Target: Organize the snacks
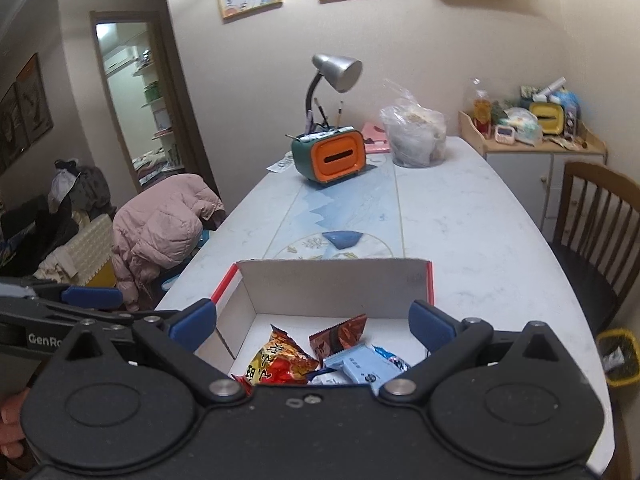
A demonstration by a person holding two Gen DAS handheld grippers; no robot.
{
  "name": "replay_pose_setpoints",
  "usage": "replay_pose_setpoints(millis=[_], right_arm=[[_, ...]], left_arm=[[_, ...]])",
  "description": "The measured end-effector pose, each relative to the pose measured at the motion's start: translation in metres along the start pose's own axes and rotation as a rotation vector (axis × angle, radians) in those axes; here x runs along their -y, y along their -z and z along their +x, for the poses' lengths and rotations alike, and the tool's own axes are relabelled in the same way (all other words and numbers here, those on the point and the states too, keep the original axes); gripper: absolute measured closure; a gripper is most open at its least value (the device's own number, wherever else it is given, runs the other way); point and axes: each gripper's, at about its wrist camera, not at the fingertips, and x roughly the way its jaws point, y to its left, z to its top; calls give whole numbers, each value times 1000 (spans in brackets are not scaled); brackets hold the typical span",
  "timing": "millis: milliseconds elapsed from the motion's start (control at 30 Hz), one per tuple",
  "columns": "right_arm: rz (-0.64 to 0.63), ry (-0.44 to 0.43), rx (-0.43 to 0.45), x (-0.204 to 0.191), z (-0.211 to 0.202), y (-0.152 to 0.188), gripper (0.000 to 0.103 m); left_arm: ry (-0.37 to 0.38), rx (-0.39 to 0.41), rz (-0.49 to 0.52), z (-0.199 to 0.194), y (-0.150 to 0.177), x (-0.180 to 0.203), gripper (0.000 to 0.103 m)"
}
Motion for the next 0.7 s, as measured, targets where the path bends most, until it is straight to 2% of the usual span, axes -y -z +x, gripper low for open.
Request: replay_pose_setpoints(millis=[700], right_arm=[[25,37,11,-3,-8,7,0]], left_arm=[[1,-10,5,-1,3,1,6]])
